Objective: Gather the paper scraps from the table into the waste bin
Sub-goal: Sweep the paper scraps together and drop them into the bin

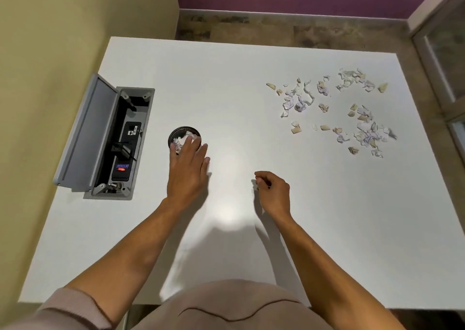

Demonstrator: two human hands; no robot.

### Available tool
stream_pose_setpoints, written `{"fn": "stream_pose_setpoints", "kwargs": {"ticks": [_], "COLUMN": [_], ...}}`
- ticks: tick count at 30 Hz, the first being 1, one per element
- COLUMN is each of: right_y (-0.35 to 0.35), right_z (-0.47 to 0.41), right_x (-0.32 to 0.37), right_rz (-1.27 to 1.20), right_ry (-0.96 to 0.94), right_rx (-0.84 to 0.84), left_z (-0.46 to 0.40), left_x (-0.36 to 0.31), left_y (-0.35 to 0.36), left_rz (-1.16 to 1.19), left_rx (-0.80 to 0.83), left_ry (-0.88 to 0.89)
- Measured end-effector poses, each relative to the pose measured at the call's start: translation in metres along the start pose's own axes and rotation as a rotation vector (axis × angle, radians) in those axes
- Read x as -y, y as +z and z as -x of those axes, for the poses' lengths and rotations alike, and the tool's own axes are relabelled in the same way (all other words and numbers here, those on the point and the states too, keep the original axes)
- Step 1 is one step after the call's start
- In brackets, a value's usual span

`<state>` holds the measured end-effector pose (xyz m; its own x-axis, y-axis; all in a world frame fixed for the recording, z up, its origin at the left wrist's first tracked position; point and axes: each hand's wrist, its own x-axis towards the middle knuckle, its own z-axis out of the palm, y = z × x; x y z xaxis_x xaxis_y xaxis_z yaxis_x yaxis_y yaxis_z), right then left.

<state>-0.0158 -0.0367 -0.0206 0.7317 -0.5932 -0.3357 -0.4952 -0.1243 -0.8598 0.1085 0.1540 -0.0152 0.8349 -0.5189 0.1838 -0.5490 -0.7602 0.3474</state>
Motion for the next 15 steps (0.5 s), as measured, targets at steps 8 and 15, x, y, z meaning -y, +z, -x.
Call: {"fn": "stream_pose_setpoints", "kwargs": {"ticks": [8,15], "right_y": [-0.062,-0.085], "right_z": [0.047,0.074], "right_x": [-0.077,-0.121], "right_rz": [0.228,0.385], "right_ry": [0.08,0.203], "right_rx": [-0.208,-0.205], "left_z": [0.077,0.116], "left_x": [-0.021,-0.013], "left_y": [0.053,0.083], "left_rz": [0.105,-0.031], "left_rx": [0.259,0.449], "left_ry": [0.068,0.007]}}
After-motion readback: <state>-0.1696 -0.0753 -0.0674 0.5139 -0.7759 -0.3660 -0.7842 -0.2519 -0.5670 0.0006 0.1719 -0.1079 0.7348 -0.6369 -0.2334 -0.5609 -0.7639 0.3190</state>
